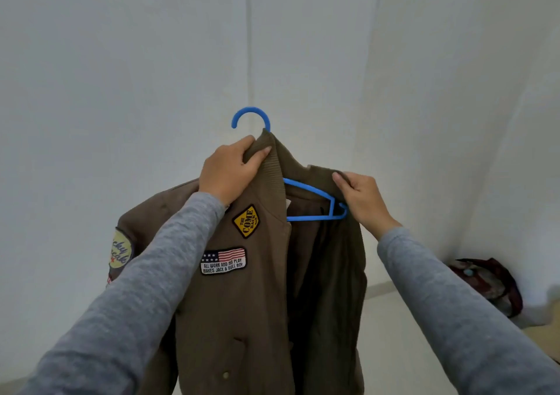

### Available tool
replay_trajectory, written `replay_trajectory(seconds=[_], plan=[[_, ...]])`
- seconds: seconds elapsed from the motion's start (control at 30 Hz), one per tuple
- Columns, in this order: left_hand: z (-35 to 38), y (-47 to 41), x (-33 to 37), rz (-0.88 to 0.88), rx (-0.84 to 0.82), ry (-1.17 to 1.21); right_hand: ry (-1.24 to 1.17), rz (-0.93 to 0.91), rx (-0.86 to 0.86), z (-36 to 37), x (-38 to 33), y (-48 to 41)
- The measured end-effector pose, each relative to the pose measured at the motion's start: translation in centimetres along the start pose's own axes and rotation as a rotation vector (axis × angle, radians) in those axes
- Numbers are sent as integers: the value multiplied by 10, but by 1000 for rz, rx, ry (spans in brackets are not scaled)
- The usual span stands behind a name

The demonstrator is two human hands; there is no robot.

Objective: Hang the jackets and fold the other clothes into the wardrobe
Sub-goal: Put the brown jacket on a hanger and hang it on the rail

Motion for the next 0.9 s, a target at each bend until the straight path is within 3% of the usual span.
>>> replay_trajectory(seconds=[0.13, 0.23, 0.33, 0.5, 0.67, 0.8, 0.9], plan=[[19, 6, 12, 119, -85, -181, 37, -149, 64, 23, -43, -1], [23, 5, 18, 77, -39, -41, -42, -128, 66, 41, -51, 1], [18, -1, 17, 24, 4, 107, 186, -176, 54, 48, -45, 5], [18, 5, 15, 6, -12, 116, 431, -303, 168, 58, -45, 18], [12, 11, 5, 72, -10, 48, 484, -147, 254, 41, -47, 7], [1, 30, -44, -8, 13, -57, 461, 23, 306, 17, -35, -1], [6, 40, -57, -24, -122, -15, 510, 35, 312, 13, -27, 2]])
Point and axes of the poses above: each hand's wrist, its own y-axis away from the middle knuckle, its own z-axis out of the palm, x = y × z, the point moved 4 cm from there along -y, towards the middle knuckle, and after that the axes turned 7 degrees about z, right-handed, at the moved point
